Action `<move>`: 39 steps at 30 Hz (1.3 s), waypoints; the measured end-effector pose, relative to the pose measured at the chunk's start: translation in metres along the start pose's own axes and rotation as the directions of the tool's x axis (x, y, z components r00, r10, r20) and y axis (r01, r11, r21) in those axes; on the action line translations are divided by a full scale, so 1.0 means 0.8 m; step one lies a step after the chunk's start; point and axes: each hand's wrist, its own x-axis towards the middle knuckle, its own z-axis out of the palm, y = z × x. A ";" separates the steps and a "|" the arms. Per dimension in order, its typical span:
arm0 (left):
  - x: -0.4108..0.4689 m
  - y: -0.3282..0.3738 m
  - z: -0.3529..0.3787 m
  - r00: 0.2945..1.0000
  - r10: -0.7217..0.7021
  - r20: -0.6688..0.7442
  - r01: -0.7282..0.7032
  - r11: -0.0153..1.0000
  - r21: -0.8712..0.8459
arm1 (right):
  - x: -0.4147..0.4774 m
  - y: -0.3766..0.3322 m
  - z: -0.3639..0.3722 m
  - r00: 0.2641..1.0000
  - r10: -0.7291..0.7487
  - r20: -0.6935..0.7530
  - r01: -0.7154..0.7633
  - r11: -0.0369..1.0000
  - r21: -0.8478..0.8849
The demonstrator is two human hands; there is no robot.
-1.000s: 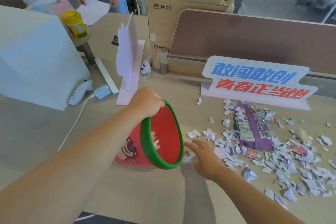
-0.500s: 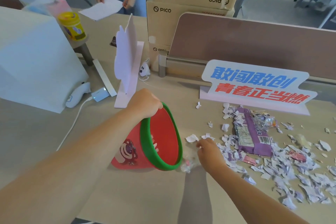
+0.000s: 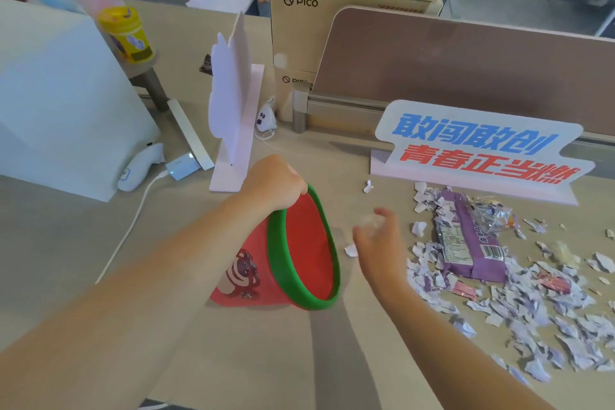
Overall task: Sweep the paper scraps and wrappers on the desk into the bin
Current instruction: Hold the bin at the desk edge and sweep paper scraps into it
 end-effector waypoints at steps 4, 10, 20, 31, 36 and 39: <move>0.006 0.004 0.000 1.000 -0.015 -0.025 0.015 1.000 -0.012 | -0.026 -0.063 0.016 0.876 -0.194 0.442 0.227 0.974 -0.021; 0.015 0.003 -0.004 0.999 -0.034 -0.025 0.034 0.999 -0.019 | -0.026 -0.041 0.027 0.919 -0.301 0.253 0.265 0.949 0.169; 0.047 0.027 0.030 0.992 -0.125 -0.011 0.125 0.986 0.108 | 0.052 0.124 0.030 0.892 -0.160 0.422 0.418 0.647 -0.638; 0.105 0.051 0.053 0.975 -0.209 0.080 0.188 0.958 0.217 | 0.230 0.049 0.058 0.855 -0.216 0.471 0.490 0.633 -0.599; 0.096 0.072 0.076 0.983 -0.164 0.084 0.129 0.938 0.321 | 0.175 0.096 0.027 0.829 -0.228 0.511 0.525 0.634 -0.568; 0.091 0.083 0.088 0.993 -0.099 0.068 0.071 0.940 0.334 | 0.125 0.117 0.009 0.821 -0.239 0.518 0.538 0.626 -0.564</move>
